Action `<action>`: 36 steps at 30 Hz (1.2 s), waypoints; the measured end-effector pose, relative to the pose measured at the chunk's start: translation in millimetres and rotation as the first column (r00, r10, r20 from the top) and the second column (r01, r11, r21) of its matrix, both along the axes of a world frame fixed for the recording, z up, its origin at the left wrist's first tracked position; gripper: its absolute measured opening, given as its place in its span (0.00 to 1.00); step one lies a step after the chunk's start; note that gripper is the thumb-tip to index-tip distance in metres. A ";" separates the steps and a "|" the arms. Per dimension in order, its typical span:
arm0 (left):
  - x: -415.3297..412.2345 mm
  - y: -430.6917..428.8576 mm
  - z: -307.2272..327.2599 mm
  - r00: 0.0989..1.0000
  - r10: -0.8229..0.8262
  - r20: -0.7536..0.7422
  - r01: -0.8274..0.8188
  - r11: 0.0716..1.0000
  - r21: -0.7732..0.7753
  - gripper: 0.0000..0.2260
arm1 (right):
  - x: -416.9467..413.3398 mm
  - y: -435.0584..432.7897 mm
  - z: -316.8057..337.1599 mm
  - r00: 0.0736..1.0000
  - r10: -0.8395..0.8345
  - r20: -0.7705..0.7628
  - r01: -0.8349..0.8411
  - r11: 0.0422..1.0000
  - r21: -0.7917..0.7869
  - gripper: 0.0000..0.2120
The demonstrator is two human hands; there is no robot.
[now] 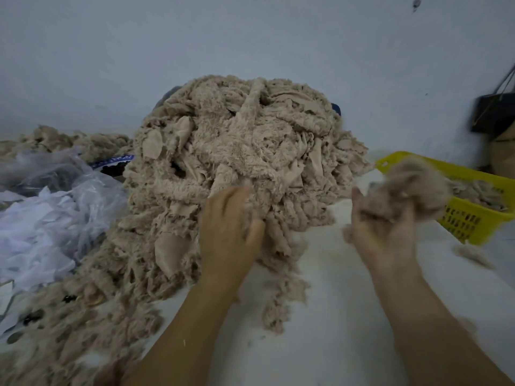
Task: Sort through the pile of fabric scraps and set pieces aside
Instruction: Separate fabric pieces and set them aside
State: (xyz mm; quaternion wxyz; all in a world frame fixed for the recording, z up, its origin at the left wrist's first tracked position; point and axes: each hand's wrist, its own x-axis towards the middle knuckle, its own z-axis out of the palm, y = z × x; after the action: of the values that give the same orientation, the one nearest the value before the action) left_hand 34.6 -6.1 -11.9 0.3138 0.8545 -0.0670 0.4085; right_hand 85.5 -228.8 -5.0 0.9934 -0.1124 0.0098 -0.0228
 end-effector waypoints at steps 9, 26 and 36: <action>11.3 11.4 -17.7 0.924 0.104 -0.369 -0.118 0.993 -0.015 0.11 | -9.8 53.4 -28.1 0.957 0.202 -0.206 -0.281 0.491 -0.825 0.20; 9.7 -18.8 -29.3 0.820 -0.376 -0.431 0.274 0.920 -0.282 0.18 | -16.6 46.5 -17.7 0.901 0.386 -0.196 -0.411 0.622 -0.667 0.23; 5.4 -17.2 -28.2 0.681 -0.449 -0.578 0.370 0.893 -0.257 0.20 | -12.5 43.8 -17.3 0.936 0.267 -0.229 -0.352 0.713 -0.606 0.22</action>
State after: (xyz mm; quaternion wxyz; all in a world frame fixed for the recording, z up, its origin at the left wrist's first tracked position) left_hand 40.1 -23.3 -40.1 0.4517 0.8831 -0.1245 0.0251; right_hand 73.0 -185.0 -22.3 0.8824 -0.4440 0.0446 0.1492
